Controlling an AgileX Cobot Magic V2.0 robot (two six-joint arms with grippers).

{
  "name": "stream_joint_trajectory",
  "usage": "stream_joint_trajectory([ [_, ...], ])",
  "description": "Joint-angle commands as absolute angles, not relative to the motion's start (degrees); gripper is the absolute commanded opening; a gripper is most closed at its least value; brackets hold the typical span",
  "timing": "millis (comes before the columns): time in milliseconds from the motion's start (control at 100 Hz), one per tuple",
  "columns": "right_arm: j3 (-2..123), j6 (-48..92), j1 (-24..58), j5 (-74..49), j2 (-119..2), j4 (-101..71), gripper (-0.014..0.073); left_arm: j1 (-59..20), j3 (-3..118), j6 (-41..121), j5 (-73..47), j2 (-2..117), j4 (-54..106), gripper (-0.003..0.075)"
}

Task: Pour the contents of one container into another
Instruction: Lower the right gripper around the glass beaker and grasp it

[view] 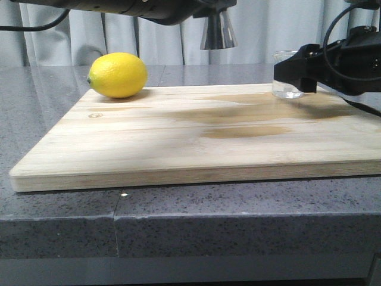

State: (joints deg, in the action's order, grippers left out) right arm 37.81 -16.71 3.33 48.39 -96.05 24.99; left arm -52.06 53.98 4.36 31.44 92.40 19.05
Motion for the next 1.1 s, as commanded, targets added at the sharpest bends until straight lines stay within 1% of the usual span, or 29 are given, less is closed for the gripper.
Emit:
stream_joint_trajectory([
  [0, 40.4, -16.0, 2.8, 52.9, -94.1, 24.6, 0.0532, -52.4, 55.6, 4.0, 36.3, 89.6, 18.5, 0.004],
  [140, 42.1, -16.0, 2.8, 51.4, -94.5, 24.6, 0.0532, -52.4, 55.6, 4.0, 36.3, 89.6, 18.5, 0.004],
  [620, 44.6, -16.0, 2.9, 52.3, -98.5, 25.9, 0.0531, -52.4, 55.6, 4.0, 36.3, 89.6, 18.5, 0.004],
  [1090, 45.3, -16.0, 2.9, 52.1, -99.2, 26.7, 0.0528, -52.4, 55.6, 4.0, 36.7, 89.6, 18.5, 0.004],
])
